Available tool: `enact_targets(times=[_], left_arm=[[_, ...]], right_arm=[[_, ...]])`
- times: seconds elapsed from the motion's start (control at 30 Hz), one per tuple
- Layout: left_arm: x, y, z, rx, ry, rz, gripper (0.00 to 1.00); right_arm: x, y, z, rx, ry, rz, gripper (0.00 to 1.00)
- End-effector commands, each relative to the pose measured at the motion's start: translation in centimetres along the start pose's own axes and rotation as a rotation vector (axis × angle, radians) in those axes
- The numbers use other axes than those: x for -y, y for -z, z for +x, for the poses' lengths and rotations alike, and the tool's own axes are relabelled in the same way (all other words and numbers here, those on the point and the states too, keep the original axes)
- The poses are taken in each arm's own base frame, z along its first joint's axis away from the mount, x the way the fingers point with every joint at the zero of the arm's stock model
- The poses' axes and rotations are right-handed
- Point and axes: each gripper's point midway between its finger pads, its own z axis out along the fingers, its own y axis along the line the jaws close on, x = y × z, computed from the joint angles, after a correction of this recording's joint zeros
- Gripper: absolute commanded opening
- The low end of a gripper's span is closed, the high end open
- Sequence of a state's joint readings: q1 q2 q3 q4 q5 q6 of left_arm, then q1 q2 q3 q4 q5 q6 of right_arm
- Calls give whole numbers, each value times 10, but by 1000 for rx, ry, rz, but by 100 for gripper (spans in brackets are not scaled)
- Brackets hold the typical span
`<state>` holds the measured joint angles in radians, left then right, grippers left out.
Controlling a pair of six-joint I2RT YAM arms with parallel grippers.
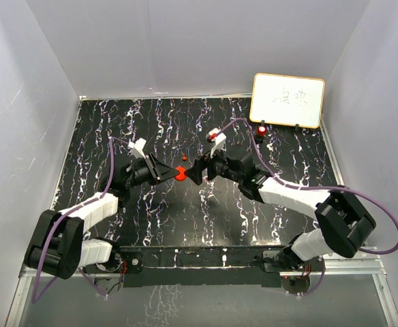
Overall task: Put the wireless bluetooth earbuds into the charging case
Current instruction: Open the charging case.
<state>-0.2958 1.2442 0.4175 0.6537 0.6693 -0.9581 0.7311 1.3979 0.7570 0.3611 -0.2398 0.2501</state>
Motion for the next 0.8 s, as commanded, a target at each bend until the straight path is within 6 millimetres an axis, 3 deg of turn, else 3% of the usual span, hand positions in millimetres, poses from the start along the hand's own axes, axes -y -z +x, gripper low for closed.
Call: enact_targets(times=[0.0,0.53,0.77], left_arm=[[22,-2,-14,25,-55,64,0],[34,1,-17,28,-64,100,0],[36,2,-14,25,-49,122,0]], right_arm=[[0,-7,-27,69,-22,32,80],[6,-22,-1,15,-48,31,80],[7,-25,0,21,-56,28,80]])
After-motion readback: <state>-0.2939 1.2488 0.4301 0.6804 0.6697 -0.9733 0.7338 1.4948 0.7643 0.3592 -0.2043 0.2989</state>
